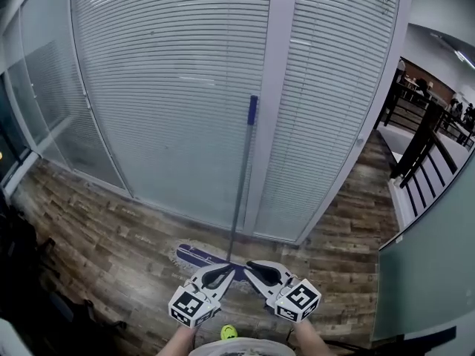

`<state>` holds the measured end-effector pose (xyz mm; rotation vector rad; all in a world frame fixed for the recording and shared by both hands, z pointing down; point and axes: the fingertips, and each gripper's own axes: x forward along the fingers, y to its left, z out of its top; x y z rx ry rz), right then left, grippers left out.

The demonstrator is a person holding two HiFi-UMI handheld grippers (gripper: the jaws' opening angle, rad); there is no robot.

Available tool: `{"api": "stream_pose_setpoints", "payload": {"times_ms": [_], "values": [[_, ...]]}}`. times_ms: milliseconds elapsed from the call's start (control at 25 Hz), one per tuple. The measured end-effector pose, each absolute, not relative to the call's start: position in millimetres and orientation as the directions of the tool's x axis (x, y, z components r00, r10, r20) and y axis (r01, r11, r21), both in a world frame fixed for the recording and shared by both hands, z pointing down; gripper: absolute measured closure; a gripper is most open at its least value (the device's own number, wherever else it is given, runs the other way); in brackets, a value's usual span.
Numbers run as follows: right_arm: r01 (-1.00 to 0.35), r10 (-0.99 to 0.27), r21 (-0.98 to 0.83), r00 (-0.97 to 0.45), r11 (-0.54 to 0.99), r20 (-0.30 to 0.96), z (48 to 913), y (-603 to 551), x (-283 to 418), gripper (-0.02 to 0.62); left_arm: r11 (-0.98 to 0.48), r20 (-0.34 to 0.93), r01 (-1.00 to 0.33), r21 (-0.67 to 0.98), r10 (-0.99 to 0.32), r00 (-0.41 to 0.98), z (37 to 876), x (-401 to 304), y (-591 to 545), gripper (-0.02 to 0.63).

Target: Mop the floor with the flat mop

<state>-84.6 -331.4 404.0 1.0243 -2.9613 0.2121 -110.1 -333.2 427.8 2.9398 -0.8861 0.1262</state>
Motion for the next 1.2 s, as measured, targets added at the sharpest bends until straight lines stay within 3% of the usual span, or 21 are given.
{"api": "stream_pose_setpoints", "payload": {"times_ms": [360,640,920,1200], "values": [[-0.642,-0.644,-0.114,-0.765,0.758,0.028,400,-423,-74,0.548,-0.816,0.114,-0.577,0.037,-0.570,0.814,431,-114,-413,0.592],[-0.633,-0.634,-0.090,-0.773,0.769,0.023,397,-521,-42,0.546,-0.802,0.141,-0.597,0.028,-0.588,0.797,432,-73,-504,0.588],[-0.611,-0.613,-0.103,-0.790,0.785,0.018,388,-632,-5,0.536,-0.777,0.169,-0.630,0.005,-0.620,0.766,422,-24,-616,0.551],[-0.610,-0.609,-0.105,-0.792,0.785,0.045,404,-719,20,0.478,-0.735,0.228,-0.678,-0.014,-0.662,0.713,442,0,-702,0.492]]}}
